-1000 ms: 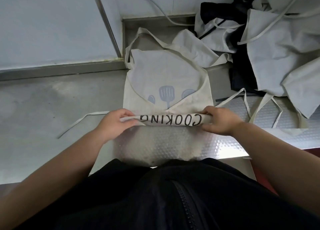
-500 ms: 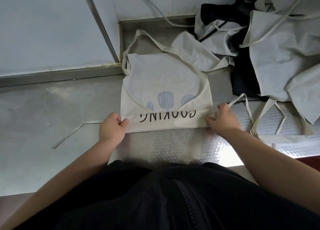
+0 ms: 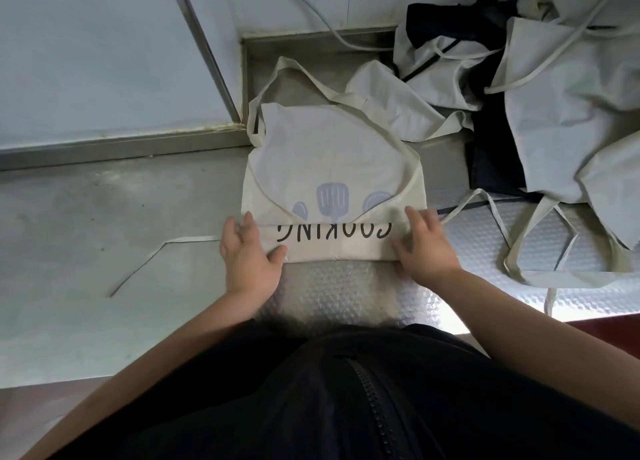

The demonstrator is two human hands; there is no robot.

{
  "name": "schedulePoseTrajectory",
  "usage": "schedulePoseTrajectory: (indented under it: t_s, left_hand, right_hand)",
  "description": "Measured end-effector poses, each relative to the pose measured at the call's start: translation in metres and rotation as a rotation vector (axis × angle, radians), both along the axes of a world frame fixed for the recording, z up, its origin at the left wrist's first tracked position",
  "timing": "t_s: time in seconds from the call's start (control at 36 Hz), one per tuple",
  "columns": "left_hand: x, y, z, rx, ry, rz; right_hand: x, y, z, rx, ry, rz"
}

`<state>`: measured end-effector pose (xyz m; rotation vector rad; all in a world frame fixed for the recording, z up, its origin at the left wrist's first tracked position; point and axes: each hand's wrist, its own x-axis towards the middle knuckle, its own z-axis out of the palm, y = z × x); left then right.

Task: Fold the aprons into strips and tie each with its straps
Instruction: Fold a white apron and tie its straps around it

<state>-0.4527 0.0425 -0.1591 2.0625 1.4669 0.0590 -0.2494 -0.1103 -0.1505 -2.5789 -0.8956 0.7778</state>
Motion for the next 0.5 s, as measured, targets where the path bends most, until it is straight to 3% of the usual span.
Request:
schedulePoseTrajectory:
  t_s: [0.11, 0.22, 0.28, 0.42, 0.5]
  left_hand:
    - [-0.007, 0.005, -0.003, 0.31, 0.077, -0.391]
    - [-0.014, 0.014, 0.001, 0.205, 0.345, -0.707]
    - [-0.013, 0.019, 0.005, 0.18, 0.372, -0.725]
    - [-0.007, 0.04, 0.017, 0.187, 0.244, -0.689]
    - [-0.002, 0.056, 0.031, -0.027, 0.249, -0.644]
  right_hand:
    - [-0.002, -0.003, 0.002, -0.204, -0.385, 0.36]
    - [0.0, -0.009, 0.005, -0.208, -0.298, 0.52]
    - [0.003, -0.009, 0.006, -0.25, -0.265, 0.56]
    - [0.013, 0.0, 0.019, -0.186, -0.249, 0.472]
    - [0.022, 0.004, 0.028, -0.242, -0.202, 0.441]
